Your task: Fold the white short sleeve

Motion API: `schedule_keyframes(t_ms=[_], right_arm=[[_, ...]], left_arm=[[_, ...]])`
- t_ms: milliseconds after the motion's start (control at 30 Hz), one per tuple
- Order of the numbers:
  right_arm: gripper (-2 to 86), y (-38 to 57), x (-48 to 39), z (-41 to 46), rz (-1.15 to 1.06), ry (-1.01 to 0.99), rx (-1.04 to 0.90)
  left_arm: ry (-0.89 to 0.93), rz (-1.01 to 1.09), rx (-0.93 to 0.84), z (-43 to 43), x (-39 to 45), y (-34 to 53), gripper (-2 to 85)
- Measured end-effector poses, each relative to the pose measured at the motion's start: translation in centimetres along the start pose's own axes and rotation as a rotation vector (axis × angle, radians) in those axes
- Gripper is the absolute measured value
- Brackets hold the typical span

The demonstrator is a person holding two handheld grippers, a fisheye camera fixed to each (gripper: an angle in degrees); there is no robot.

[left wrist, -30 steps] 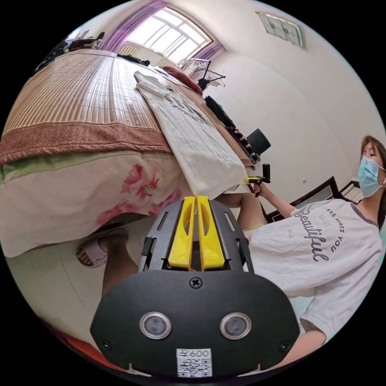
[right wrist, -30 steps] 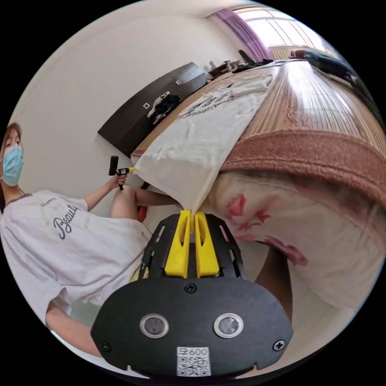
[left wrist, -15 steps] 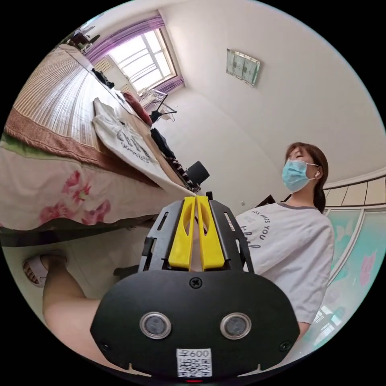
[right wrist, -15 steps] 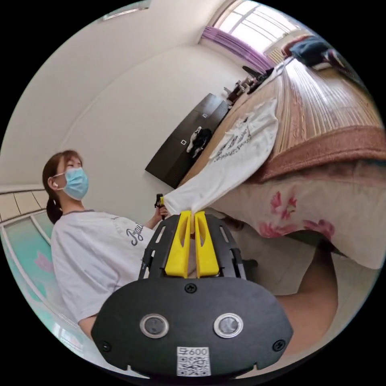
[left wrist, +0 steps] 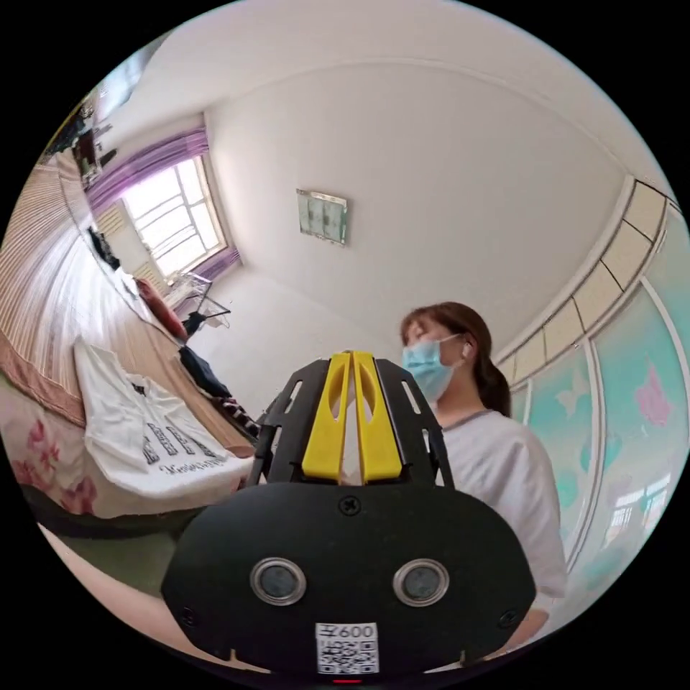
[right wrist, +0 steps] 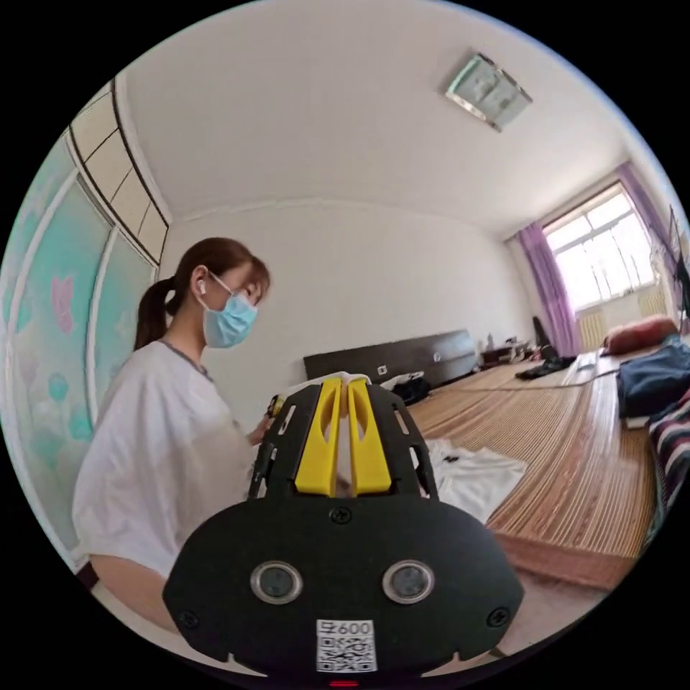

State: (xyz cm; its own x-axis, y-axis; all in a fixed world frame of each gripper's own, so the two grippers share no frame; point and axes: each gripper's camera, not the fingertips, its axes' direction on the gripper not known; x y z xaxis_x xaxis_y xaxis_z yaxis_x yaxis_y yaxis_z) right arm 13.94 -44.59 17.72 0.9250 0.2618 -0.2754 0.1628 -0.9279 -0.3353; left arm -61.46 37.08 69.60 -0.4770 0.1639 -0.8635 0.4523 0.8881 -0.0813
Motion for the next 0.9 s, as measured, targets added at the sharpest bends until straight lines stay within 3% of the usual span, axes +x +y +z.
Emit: schedule_keyframes(t_ms=[200, 367, 467, 633, 900], right_arm=[[-0.8, -4.3, 15.0, 9.6, 0.447, 0.191, -0.084], [-0.8, -2.6, 30.3, 14.3, 0.851, 0.029, -0.071], [-0.8, -0.6, 35.7, 15.4, 1.044, 0.094, -0.031], [-0.8, -0.8, 40.8, 17.4, 1.164, 0.197, -0.096], [-0.7, -4.6, 43.4, 20.0, 1.272, 0.315, -0.027]], left_arm=[[-0.146, -0.204, 0.062, 3.2, -9.6, -9.9, 1.1], [-0.230, -0.321, 0.056, 4.6, -21.2, -14.8, 1.0], [-0.233, -0.463, 0.082, 5.6, -27.3, -15.5, 1.0], [-0.325, -0.592, 0.089, 8.7, -32.3, -16.0, 1.0], [-0.485, -0.657, 0.094, 12.8, -35.1, -16.7, 0.9]])
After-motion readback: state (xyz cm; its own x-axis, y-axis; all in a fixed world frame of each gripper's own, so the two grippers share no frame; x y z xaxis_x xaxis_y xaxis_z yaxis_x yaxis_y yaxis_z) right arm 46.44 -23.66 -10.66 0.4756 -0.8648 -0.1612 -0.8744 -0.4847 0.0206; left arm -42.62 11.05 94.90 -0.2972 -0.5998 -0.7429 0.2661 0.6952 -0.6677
